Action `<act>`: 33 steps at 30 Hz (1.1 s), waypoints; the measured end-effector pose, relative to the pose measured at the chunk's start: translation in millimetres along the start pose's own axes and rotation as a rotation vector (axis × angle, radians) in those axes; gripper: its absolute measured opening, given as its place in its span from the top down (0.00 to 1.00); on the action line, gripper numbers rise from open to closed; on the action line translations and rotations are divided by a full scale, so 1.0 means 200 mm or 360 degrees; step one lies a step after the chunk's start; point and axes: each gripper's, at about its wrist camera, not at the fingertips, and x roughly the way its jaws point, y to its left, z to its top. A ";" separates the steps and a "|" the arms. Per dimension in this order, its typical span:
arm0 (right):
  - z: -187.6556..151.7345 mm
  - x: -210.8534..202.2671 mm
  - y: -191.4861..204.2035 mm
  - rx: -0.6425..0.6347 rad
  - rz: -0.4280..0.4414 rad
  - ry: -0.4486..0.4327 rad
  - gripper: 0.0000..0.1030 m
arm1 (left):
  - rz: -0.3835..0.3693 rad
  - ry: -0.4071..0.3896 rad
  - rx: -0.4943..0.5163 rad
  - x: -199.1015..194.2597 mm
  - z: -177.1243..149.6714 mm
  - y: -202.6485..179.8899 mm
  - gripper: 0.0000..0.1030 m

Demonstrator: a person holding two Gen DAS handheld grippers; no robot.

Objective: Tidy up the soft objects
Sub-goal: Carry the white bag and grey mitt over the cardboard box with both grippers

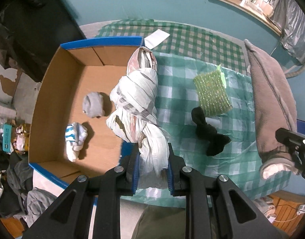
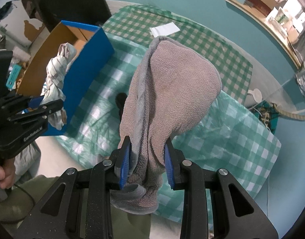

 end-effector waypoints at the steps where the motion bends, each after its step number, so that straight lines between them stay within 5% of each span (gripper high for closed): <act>1: 0.01 -0.01 0.02 -0.0011 0.0002 -0.0005 0.71 | 0.0005 -0.0007 -0.0003 -0.01 0.00 0.01 0.78; 33: 0.44 0.03 0.66 -0.0419 0.0127 -0.0072 0.71 | 0.0072 -0.0046 -0.0350 -0.08 -0.03 0.57 0.78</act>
